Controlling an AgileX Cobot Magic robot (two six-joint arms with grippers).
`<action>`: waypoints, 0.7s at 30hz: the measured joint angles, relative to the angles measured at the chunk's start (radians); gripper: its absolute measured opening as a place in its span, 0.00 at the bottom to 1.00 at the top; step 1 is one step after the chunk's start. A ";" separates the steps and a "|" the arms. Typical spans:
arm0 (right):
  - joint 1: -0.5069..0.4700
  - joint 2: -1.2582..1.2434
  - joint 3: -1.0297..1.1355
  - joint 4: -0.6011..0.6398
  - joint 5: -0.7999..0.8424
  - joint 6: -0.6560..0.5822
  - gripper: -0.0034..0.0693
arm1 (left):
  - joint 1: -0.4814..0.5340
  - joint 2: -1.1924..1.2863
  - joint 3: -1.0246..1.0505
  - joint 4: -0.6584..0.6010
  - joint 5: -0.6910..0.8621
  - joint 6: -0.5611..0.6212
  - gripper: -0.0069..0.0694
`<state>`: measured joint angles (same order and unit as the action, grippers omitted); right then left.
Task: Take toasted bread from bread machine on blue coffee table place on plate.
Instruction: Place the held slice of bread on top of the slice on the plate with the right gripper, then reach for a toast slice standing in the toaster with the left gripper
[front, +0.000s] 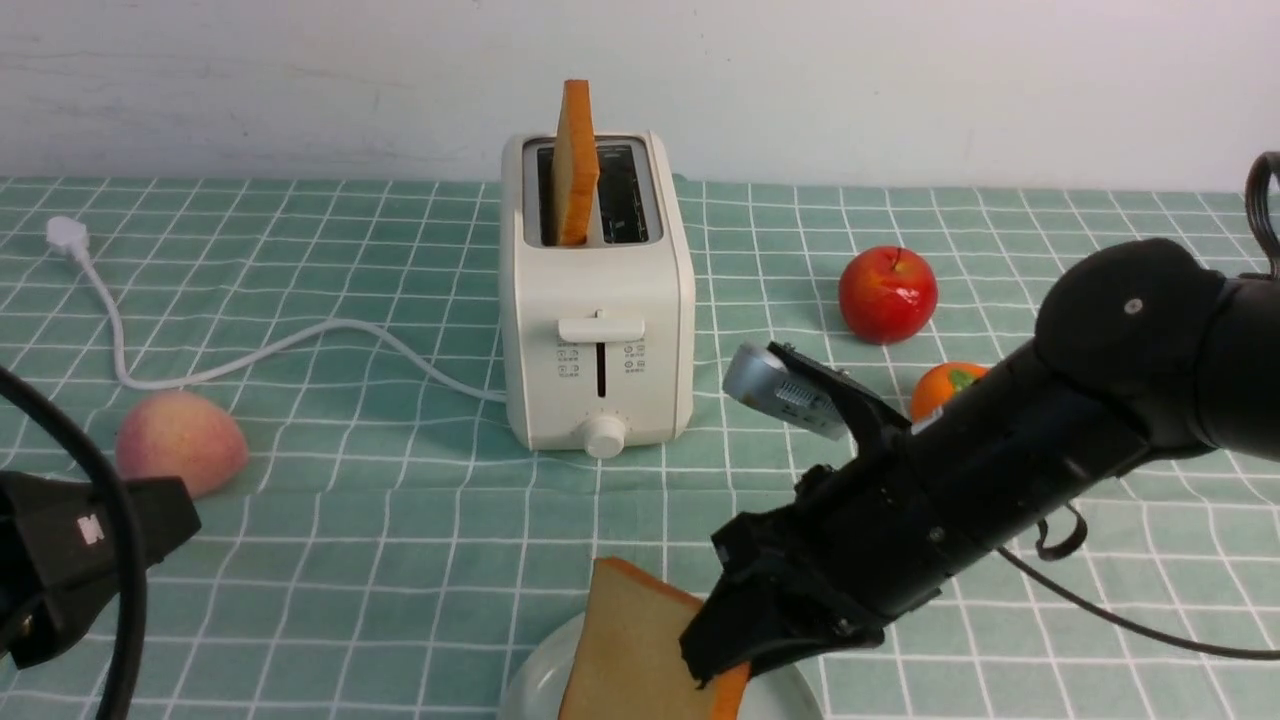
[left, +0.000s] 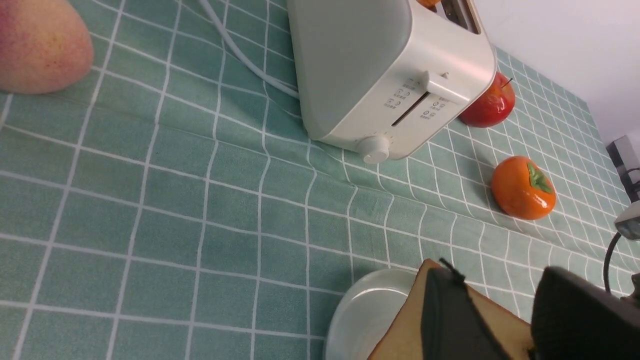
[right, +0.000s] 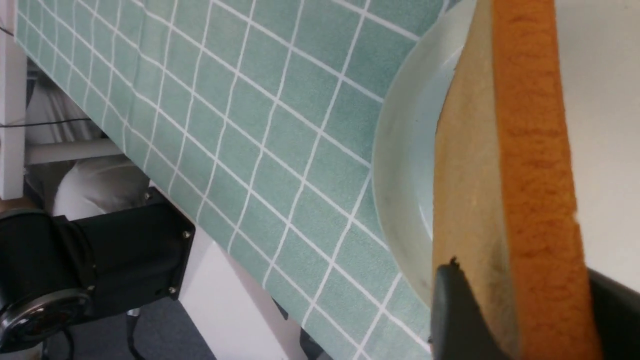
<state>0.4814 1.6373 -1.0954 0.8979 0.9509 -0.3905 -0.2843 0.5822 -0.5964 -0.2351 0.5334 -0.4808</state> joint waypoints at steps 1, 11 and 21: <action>-0.002 -0.001 -0.008 -0.011 0.009 0.004 0.53 | 0.000 0.005 0.000 0.000 -0.008 0.000 0.41; -0.072 -0.180 -0.167 -0.241 0.044 0.108 0.92 | 0.000 0.263 -0.083 0.031 0.036 0.018 0.41; -0.076 -0.419 -0.119 -0.300 0.167 0.123 0.75 | -0.057 0.629 -0.605 0.070 0.256 0.076 0.46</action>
<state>0.4053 1.2179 -1.2147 0.5981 1.1182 -0.2678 -0.3412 1.2114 -1.2018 -0.1648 0.7898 -0.4049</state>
